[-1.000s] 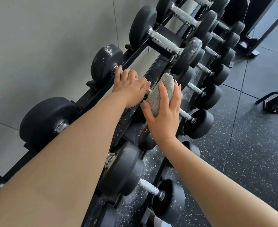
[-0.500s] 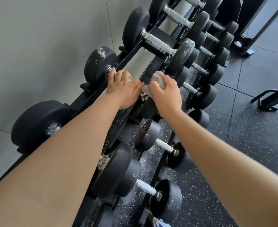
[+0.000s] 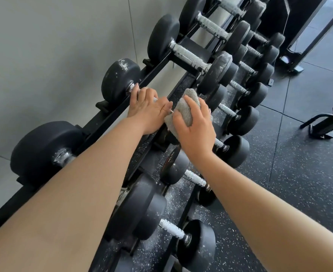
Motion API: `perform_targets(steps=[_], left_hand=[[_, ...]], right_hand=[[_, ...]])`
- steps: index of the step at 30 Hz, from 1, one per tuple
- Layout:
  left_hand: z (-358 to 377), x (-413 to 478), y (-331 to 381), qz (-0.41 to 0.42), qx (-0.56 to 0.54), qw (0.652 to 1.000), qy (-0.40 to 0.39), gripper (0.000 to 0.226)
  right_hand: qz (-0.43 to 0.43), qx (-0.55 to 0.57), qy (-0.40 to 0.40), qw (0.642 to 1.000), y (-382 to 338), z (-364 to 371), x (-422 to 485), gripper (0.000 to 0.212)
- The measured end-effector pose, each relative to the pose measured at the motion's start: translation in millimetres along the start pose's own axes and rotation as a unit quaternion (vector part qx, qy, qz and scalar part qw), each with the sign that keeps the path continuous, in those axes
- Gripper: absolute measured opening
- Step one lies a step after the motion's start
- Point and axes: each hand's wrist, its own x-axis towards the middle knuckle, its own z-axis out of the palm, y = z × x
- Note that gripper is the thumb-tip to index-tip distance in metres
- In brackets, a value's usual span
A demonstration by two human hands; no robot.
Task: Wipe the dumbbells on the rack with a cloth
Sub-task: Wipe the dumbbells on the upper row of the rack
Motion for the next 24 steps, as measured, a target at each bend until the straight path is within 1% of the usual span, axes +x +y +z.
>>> perform_targets(steps=[4, 5, 8, 11, 13, 15, 16, 19, 21, 23, 24], left_hand=[[0.4, -1.9, 0.1, -0.008, -0.012, 1.0, 0.009, 0.046], [-0.5, -2.1, 0.1, -0.01, -0.013, 1.0, 0.007, 0.046], [-3.1, -3.7, 2.0, -0.015, -0.015, 1.0, -0.003, 0.047], [-4.5, -5.7, 4.9, -0.025, -0.03, 0.999, -0.009, 0.046], [-9.4, -8.3, 7.7, -0.042, -0.032, 0.998, -0.022, 0.044], [-15.8, -10.0, 12.0, -0.059, -0.033, 0.997, -0.031, 0.041], [-18.1, -9.8, 15.0, -0.068, -0.045, 0.996, -0.032, 0.039], [-25.6, -12.4, 31.6, -0.094, -0.128, 0.987, -0.038, 0.036], [-27.2, -16.5, 43.8, -0.114, -0.194, 0.974, -0.028, 0.035], [-28.5, -20.8, 51.5, -0.147, -0.271, 0.951, -0.019, 0.038], [-28.1, -22.7, 53.2, -0.169, -0.322, 0.931, -0.019, 0.041]], right_hand=[[0.052, 0.012, -0.095, 0.994, -8.6, -18.4, 31.5, 0.017], [0.07, 0.011, -0.117, 0.991, -8.8, -19.9, 39.5, 0.016], [0.111, 0.039, -0.159, 0.98, -8.7, -21.6, 56.9, 0.023], [0.108, 0.048, -0.177, 0.977, -6.8, -21.4, 57.3, 0.023], [0.09, 0.054, -0.197, 0.975, -3.5, -21.3, 54.8, 0.031], [0.079, 0.101, -0.245, 0.961, -4.0, -27.8, 55.2, 0.043], [0.094, 0.138, -0.271, 0.948, -3.9, -33.4, 57.5, 0.044], [0.175, 0.219, -0.322, 0.904, 8.8, -51.0, 67.1, 0.037], [0.19, 0.241, -0.335, 0.891, 18.1, -57.3, 71.7, 0.045], [0.205, 0.227, -0.359, 0.882, 23.8, -58.5, 77.5, 0.046], [0.209, 0.21, -0.38, 0.876, 26.4, -58.2, 80.5, 0.039]])
